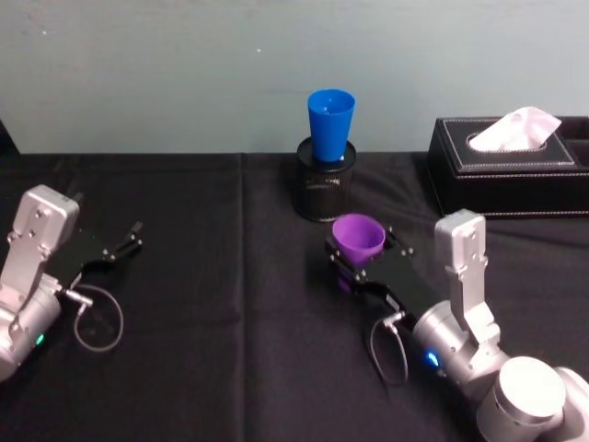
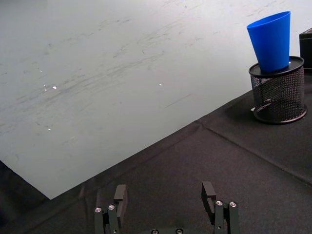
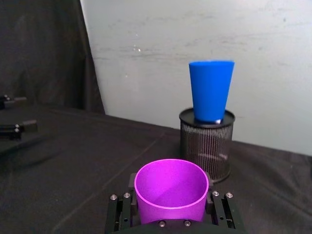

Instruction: Pick up one cup with a gripper and tap it against the other cup.

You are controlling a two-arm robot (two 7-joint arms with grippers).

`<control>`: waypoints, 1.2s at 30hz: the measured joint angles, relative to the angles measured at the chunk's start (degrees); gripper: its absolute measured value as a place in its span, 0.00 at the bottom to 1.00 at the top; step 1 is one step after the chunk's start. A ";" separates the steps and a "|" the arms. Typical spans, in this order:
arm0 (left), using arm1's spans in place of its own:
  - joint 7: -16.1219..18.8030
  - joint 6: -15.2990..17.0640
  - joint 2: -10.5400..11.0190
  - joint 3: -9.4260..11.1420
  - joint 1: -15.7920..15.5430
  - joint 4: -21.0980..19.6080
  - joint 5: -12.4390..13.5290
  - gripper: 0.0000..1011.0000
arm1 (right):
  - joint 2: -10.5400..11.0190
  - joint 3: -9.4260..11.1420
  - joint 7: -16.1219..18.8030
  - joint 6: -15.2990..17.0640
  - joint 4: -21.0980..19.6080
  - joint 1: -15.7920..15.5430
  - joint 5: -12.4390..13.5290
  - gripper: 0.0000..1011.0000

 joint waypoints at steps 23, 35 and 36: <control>0.00 0.00 0.00 0.00 0.00 0.00 0.00 0.99 | -1.37 1.80 0.58 1.25 -1.47 -1.57 -0.28 0.99; 0.00 0.00 0.00 0.00 0.00 0.00 0.00 0.99 | 0.36 6.06 -6.19 6.93 -15.08 -6.77 -2.14 0.99; 0.00 0.00 0.00 0.00 0.00 0.00 0.00 0.99 | 0.36 6.46 -6.61 7.09 -15.19 -6.89 -2.25 0.99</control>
